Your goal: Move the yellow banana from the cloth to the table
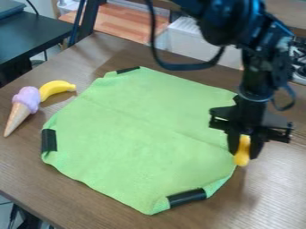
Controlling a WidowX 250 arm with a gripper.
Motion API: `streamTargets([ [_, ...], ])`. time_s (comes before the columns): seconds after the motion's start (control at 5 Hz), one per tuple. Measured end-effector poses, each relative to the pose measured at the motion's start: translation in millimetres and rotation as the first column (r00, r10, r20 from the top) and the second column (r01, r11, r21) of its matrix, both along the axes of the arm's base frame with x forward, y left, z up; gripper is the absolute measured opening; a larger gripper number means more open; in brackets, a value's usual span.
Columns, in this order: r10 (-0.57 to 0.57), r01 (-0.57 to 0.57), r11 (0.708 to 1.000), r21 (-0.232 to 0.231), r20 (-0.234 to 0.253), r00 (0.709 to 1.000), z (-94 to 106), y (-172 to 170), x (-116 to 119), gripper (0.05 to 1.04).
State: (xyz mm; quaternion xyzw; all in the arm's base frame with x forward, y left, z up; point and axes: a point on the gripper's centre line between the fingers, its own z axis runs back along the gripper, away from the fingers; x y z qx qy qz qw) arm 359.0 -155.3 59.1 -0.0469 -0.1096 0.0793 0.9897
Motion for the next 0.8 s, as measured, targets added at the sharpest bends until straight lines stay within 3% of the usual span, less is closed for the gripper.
streamTargets([
  [0.2,0.022,-0.022,1.0,-0.009,0.009,1.0,1.2,-16,19,0.295],
  [0.6,0.068,-0.068,0.998,0.016,0.022,0.997,-10.5,-27,54,0.295],
  [0.8,0.058,-0.058,0.998,0.001,0.043,0.997,-11.3,-36,67,0.32],
])
